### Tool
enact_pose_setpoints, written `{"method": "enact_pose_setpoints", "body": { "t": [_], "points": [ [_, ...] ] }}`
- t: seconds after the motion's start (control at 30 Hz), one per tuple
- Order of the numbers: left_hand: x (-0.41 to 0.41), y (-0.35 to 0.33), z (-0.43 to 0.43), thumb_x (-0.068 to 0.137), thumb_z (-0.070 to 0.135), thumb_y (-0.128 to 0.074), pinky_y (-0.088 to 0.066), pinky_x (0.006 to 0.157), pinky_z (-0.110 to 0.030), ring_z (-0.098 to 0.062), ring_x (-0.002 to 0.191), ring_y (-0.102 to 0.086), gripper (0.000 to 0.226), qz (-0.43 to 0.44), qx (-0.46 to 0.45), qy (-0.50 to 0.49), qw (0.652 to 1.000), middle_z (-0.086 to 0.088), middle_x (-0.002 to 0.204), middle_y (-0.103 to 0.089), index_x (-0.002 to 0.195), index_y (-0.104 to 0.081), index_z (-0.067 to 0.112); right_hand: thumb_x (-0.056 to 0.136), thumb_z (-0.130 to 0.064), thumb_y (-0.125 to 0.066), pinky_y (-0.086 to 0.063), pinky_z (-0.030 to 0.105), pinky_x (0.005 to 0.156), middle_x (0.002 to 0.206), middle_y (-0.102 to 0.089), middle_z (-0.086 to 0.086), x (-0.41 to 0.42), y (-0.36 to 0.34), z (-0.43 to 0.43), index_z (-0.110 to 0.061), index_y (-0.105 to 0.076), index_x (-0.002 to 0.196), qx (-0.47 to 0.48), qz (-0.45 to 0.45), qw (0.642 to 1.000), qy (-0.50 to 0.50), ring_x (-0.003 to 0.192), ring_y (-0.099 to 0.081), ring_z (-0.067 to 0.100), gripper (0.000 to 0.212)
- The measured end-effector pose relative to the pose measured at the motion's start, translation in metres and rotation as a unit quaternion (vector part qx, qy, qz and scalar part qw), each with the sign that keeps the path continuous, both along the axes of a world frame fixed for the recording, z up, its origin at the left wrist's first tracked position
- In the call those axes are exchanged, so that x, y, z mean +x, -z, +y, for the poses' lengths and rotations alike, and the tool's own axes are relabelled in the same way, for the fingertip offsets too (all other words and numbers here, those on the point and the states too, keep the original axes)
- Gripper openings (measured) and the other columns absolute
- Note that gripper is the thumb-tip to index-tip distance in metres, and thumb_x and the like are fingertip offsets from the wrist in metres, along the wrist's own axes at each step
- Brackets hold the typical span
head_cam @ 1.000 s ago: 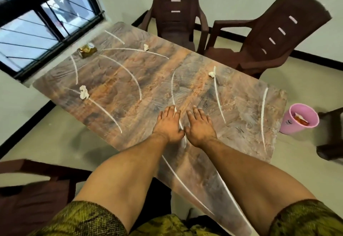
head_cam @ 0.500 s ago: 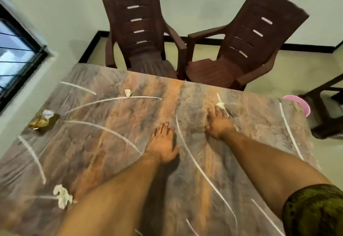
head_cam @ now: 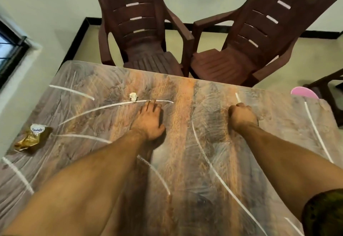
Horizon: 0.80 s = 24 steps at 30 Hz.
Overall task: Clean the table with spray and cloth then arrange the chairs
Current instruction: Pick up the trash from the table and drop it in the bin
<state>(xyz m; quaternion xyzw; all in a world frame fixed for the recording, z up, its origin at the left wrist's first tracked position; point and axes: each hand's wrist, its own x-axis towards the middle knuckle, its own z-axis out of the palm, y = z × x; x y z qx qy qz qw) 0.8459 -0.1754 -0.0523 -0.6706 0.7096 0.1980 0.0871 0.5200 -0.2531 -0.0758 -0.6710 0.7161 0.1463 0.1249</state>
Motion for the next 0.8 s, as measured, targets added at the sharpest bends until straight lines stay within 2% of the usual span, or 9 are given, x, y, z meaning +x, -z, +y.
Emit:
{"method": "enact_pose_setpoints", "body": {
  "t": [0.1,0.23,0.33,0.4,0.5,0.53,0.63,0.7,0.8],
  "points": [
    [0.010,-0.002,-0.017,0.096,0.044,-0.052,-0.007,0.126,-0.049,-0.034,0.155,-0.003,0.083,-0.006,-0.031,-0.015,0.999,-0.015,0.168,-0.003,0.159,-0.010,0.009,0.095,-0.016,-0.054,-0.050,0.044,0.095,0.125,-0.056,0.011,0.007,0.001,0.007,-0.019,-0.062,0.125,-0.051,-0.009,0.999,-0.015,0.115,-0.053,0.035,0.031],
    [0.025,-0.004,-0.035,0.097,0.037,-0.049,-0.007,0.124,-0.051,-0.038,0.153,-0.009,0.074,-0.034,-0.085,-0.052,0.994,-0.017,0.166,-0.008,0.158,-0.017,0.010,0.083,-0.018,-0.075,-0.052,0.042,0.092,0.121,-0.058,0.003,0.035,0.006,0.034,-0.026,-0.058,0.123,-0.087,-0.083,0.991,-0.053,0.111,-0.054,0.027,0.044],
    [0.042,0.004,-0.046,0.096,0.038,-0.051,-0.006,0.123,-0.059,-0.043,0.152,-0.004,0.068,-0.056,-0.050,-0.083,0.994,-0.017,0.166,-0.005,0.155,-0.024,0.015,0.094,-0.018,-0.061,-0.054,0.039,0.087,0.114,-0.060,-0.004,0.065,0.019,0.071,-0.030,-0.059,0.120,-0.122,-0.125,0.979,-0.105,0.102,-0.056,0.018,0.029],
    [0.050,0.014,-0.048,0.097,0.038,-0.049,-0.010,0.122,-0.062,-0.045,0.151,-0.009,0.065,-0.058,-0.006,-0.095,0.994,-0.015,0.166,-0.008,0.153,-0.028,0.014,0.097,-0.020,-0.054,-0.053,0.037,0.088,0.116,-0.060,-0.004,0.081,0.025,0.095,-0.030,-0.059,0.125,-0.123,-0.153,0.973,-0.118,0.104,-0.055,0.017,0.030],
    [0.051,0.020,-0.039,0.097,0.025,-0.048,-0.036,0.114,-0.056,-0.043,0.135,-0.038,0.049,-0.034,0.022,-0.094,0.995,-0.018,0.153,-0.032,0.140,-0.047,0.002,0.099,-0.028,-0.049,-0.050,0.039,0.092,0.122,-0.059,-0.001,0.091,0.030,0.126,-0.027,-0.058,0.130,-0.108,-0.170,0.970,-0.140,0.109,-0.054,0.022,0.032],
    [0.050,0.022,-0.034,0.096,0.019,-0.051,-0.041,0.110,-0.053,-0.042,0.129,-0.044,0.043,-0.028,0.020,-0.092,0.995,-0.019,0.146,-0.039,0.134,-0.052,-0.001,0.099,-0.029,-0.049,-0.050,0.040,0.091,0.121,-0.060,0.000,0.092,0.031,0.137,-0.026,-0.059,0.130,-0.101,-0.171,0.969,-0.148,0.109,-0.054,0.024,0.032],
    [0.031,0.013,-0.011,0.091,0.013,-0.062,-0.044,0.107,-0.048,-0.040,0.120,-0.053,0.039,-0.001,0.010,-0.082,0.997,-0.020,0.133,-0.053,0.128,-0.058,-0.001,0.097,-0.026,-0.054,-0.050,0.039,0.090,0.120,-0.061,0.002,0.084,0.023,0.167,-0.024,-0.061,0.127,-0.091,-0.173,0.968,-0.155,0.108,-0.055,0.026,0.032],
    [0.008,0.007,0.008,0.093,0.008,-0.061,-0.046,0.107,-0.046,-0.038,0.116,-0.058,0.037,0.036,0.012,-0.086,0.996,-0.018,0.129,-0.058,0.129,-0.056,0.001,0.096,-0.024,-0.057,-0.050,0.038,0.087,0.117,-0.062,0.003,0.073,0.014,0.181,-0.022,-0.064,0.123,-0.096,-0.175,0.970,-0.141,0.106,-0.057,0.028,0.028],
    [-0.043,-0.001,0.038,0.096,0.009,-0.056,-0.048,0.103,-0.039,-0.033,0.112,-0.060,0.029,0.071,0.000,-0.029,0.997,-0.015,0.130,-0.059,0.125,-0.059,0.006,0.097,-0.025,-0.056,-0.050,0.041,0.084,0.116,-0.063,0.007,0.041,-0.007,0.203,-0.020,-0.066,0.121,-0.105,-0.178,0.972,-0.111,0.107,-0.057,0.031,0.026]
  ]
}}
